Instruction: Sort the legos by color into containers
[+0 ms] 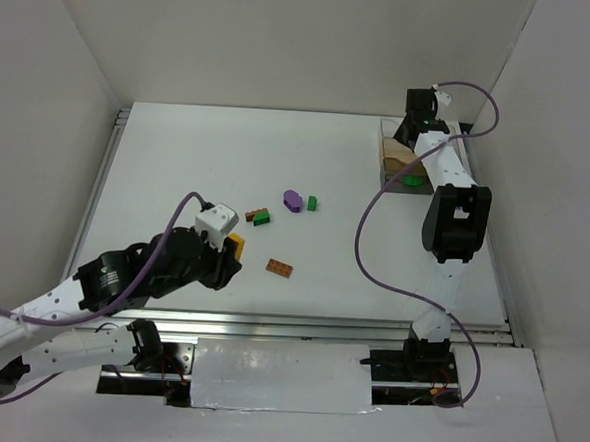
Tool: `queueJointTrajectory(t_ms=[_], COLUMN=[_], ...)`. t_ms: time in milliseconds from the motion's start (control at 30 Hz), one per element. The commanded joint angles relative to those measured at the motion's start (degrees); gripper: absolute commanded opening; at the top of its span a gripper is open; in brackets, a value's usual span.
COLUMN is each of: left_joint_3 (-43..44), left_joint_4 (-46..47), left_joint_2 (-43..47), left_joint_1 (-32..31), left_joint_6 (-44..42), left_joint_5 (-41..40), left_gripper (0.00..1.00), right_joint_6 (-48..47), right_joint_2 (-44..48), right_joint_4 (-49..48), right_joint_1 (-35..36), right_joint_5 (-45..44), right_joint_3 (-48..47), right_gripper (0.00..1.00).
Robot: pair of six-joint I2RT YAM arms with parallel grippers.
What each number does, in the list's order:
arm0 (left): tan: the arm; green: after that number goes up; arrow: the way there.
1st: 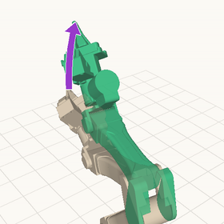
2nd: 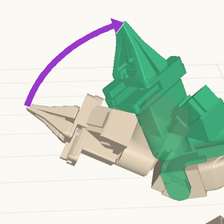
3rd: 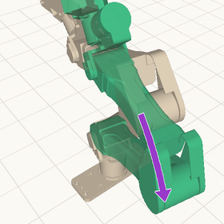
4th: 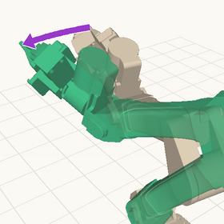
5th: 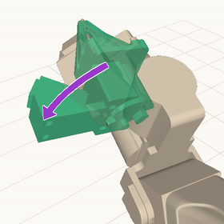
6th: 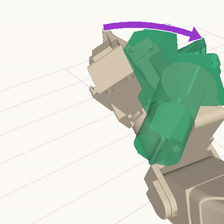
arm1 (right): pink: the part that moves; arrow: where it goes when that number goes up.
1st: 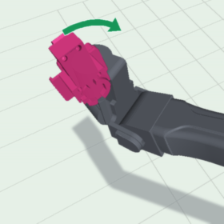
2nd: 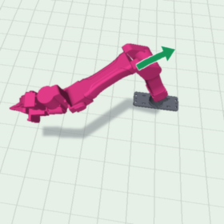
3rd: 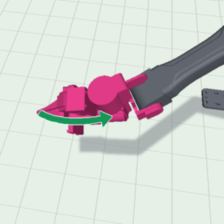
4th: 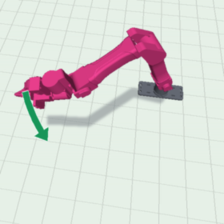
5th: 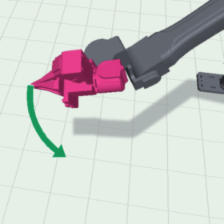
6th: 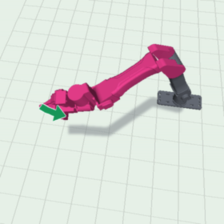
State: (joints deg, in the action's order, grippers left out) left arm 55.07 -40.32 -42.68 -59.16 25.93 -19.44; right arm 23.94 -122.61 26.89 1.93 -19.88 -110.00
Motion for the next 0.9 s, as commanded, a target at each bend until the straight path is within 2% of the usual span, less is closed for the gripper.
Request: queueJointTrajectory(t_ms=[0, 133, 233, 567, 633, 767, 867], left_joint_3=[0.1, -0.4, -0.8, -0.8, -0.9, -0.9, -0.8], left_joint_4=[0.9, 1.9, 2.6, 3.0, 3.0, 3.1, 3.1], left_joint_2=[-1.4, 0.6, 2.0, 0.5, 0.6, 0.1, -0.6], left_joint_1=[0.4, 1.3, 2.5, 4.0, 4.0, 4.5, 4.7], left_joint_6=[0.3, -0.4, -0.8, -1.5, -1.6, -1.8, -1.9], left_joint_5=[-0.6, 1.3, 2.7, 4.9, 5.1, 5.6, 6.1], left_gripper=[0.0, 0.0, 0.0, 0.0, 0.0, 0.0, 0.0], right_joint_6=[-1.7, -1.9, -1.4, 3.2, 3.2, 3.0, 3.1], right_joint_2=[-2.3, -5.4, -8.1, -12.1, -12.0, -13.4, -13.8], right_joint_4=[0.6, 1.0, 2.5, 2.4, 1.3, 1.9, 2.1], right_joint_1=[-0.4, -0.5, -0.5, -1.5, -1.5, -1.5, -3.3], right_joint_5=[-3.9, -4.6, -5.9, -6.8, -6.5, -5.0, -4.0], right_joint_3=[-5.0, -9.1, -12.7, -12.7, -11.8, -12.9, -13.2], right_gripper=[0.02, 0.08, 0.08, 0.1, 0.2, 0.25, 0.41])
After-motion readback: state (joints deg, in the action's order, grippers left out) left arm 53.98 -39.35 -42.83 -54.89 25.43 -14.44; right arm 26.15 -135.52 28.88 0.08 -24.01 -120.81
